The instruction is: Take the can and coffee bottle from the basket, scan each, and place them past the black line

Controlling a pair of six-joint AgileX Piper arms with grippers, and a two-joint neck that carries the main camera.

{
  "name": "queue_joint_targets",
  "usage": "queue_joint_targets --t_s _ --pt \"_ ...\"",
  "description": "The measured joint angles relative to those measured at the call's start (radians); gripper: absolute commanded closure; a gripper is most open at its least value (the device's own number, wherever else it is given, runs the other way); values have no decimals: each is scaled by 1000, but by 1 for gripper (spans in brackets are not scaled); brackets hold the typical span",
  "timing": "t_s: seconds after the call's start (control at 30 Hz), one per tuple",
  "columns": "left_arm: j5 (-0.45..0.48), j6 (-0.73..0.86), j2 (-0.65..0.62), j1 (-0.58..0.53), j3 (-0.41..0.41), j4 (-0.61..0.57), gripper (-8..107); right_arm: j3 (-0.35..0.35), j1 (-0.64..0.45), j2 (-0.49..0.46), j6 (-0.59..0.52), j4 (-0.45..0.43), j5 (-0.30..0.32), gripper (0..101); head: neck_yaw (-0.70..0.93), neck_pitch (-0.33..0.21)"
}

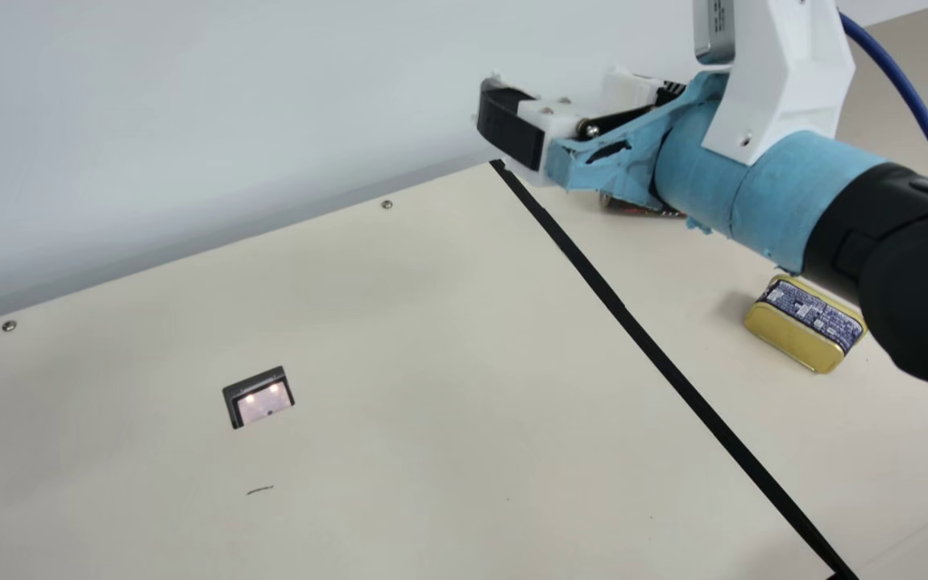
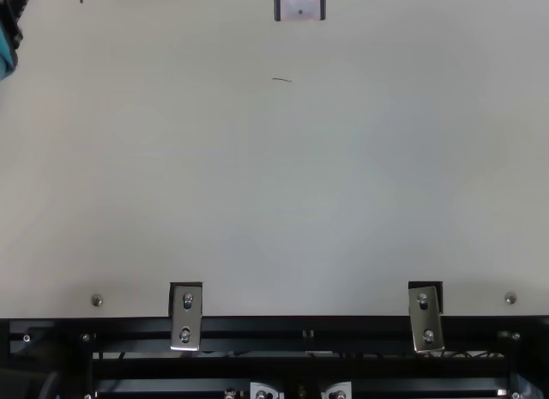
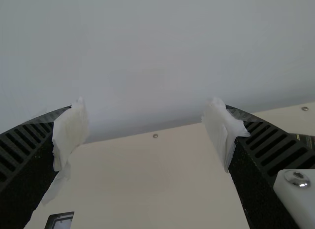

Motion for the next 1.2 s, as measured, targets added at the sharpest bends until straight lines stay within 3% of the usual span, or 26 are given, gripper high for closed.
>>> queue_joint_targets --t_s 0.27,0.4,0.53,0.7,0.9,1.03,1.2 --pt "270 -194 -90 122 -115 470 9 0 0 0 0 0 0 0 0 0" --pt "391 -252 -159 101 -189 707 9 0 0 0 0 0 0 0 0 0" --pt "431 -304 -233 44 -193 911 9 0 0 0 0 0 0 0 0 0" --pt "346 -414 -347 -29 -76 1137 9 0 0 0 0 0 0 0 0 0" --pt "209 -571 -499 -29 88 1332 9 4 -2 -12 -2 12 4 0 0 5" --pt "202 -675 -624 -10 194 1409 9 23 -14 -52 -5 25 46 0 0 0" --pt "266 -753 -792 17 284 1404 9 55 -40 -126 -17 39 111 0 0 0"
